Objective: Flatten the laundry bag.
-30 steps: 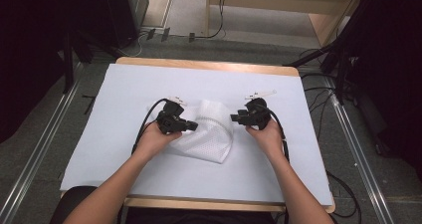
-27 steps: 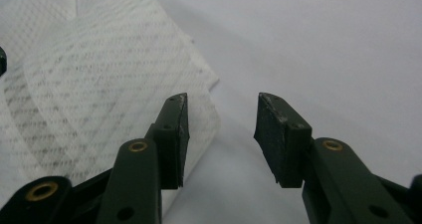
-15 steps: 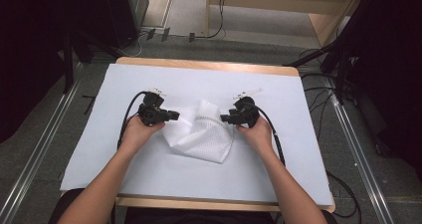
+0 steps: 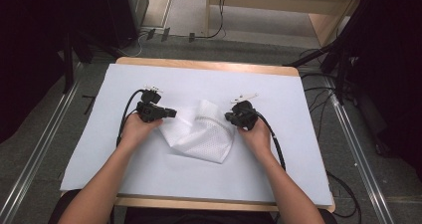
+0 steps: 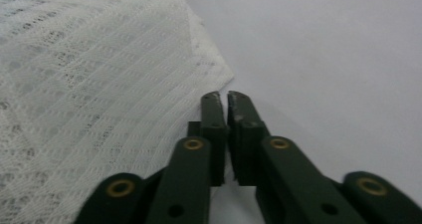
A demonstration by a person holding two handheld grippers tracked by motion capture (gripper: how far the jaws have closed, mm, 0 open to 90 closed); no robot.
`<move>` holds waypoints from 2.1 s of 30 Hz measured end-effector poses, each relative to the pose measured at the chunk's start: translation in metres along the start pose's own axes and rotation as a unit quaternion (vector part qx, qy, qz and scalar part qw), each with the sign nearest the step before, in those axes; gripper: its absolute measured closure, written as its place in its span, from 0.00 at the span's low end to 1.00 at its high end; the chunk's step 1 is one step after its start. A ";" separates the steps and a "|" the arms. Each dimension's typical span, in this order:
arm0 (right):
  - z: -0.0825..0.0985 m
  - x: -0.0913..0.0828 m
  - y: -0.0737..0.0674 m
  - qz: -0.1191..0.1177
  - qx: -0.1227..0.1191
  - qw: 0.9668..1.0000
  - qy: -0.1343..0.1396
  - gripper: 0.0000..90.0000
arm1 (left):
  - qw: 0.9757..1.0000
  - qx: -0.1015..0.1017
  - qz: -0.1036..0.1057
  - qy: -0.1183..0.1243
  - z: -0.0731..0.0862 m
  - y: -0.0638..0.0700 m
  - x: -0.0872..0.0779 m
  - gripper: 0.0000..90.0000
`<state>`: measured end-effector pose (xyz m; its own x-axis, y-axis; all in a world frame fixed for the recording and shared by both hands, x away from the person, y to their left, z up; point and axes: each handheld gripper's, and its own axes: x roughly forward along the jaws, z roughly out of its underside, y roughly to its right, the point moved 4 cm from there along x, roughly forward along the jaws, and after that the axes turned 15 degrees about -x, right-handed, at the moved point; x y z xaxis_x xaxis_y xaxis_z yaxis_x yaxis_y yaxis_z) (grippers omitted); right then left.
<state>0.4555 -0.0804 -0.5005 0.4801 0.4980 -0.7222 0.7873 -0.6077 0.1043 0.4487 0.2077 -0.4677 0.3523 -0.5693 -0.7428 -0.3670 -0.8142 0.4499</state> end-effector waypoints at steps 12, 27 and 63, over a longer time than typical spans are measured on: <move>0.011 -0.015 0.003 -0.058 0.050 0.997 -0.018 1.00 | 1.000 0.009 0.002 -0.001 -0.001 0.004 0.003 0.90; 0.011 -0.045 -0.005 -0.045 0.040 0.998 0.018 0.87 | 1.000 0.017 0.003 -0.011 -0.017 0.005 0.018 0.89; -0.052 0.027 -0.009 -0.098 0.015 0.995 0.014 0.54 | 0.998 0.065 0.013 -0.007 -0.025 0.000 0.049 0.98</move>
<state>0.4816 -0.0297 -0.4851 0.3290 0.6260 -0.7070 0.8554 -0.5147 -0.0577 0.4878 0.1766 -0.4914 0.3299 -0.5876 -0.7388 -0.4848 -0.7770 0.4015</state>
